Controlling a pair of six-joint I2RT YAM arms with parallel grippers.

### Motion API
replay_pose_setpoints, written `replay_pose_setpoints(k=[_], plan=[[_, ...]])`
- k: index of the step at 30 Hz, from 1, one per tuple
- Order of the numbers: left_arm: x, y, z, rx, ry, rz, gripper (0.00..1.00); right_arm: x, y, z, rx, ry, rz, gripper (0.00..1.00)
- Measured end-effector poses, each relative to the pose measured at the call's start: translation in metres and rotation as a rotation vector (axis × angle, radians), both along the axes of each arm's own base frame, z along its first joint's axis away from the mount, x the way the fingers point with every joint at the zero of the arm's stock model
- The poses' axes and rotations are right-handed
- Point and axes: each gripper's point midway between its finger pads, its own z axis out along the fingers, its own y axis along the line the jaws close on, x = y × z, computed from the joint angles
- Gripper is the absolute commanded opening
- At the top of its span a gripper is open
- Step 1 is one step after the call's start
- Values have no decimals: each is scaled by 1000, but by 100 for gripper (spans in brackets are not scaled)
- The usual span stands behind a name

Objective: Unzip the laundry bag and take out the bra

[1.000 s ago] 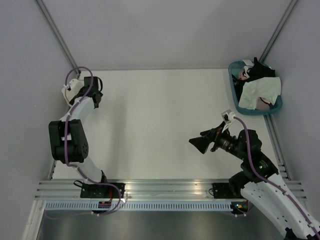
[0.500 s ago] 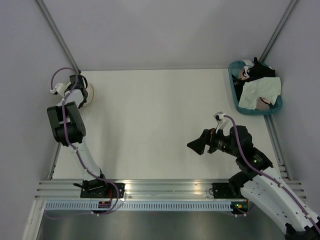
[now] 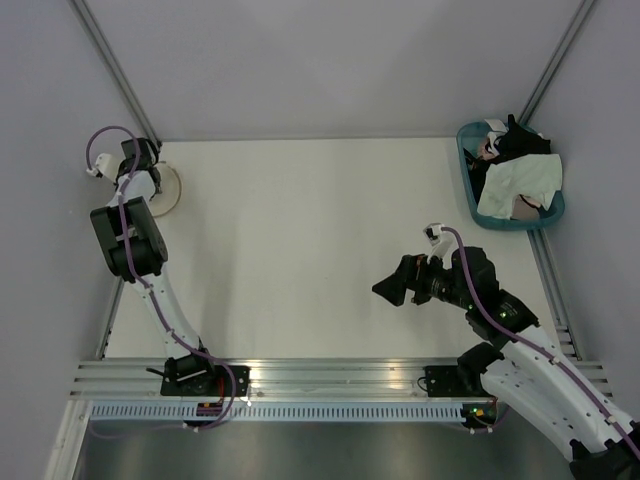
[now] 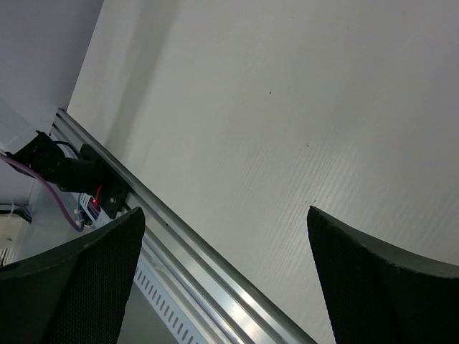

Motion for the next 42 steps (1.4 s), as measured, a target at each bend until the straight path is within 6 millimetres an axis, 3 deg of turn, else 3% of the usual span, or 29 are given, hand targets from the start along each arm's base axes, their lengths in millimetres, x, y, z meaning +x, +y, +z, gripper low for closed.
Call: replay_pose_setpoints(k=[2,9,12,16,17,26,32,39,41,42], plan=[[0,2,-2,-7,1,-5,2,0,0,-1,-3,3,-1,98],[0,3,-3,-20,-3,-15,2,0,-2,1,-2,-9,-13,98],[-4,4,-3,-12,-4,-8,21,0,-3,4,4,-18,-14,98],[-21,4,0,8,24,5,72,-1,-3,5,8,-23,-13,98],[-25,5,3,11,25,9,75,-1,-3,5,9,-23,-14,98],[-56,30,13,9,30,66,82,-1,-2,3,6,-16,-11,98],[-52,30,3,-32,27,27,82,-3,-4,5,6,-19,-13,98],[-34,25,-13,-79,-1,-41,82,-6,-6,3,4,-7,-17,98],[-32,25,-14,-87,-13,-50,79,-6,-6,2,2,1,-21,98],[-31,25,-14,-88,-16,-52,69,-6,-6,2,3,5,-23,98]])
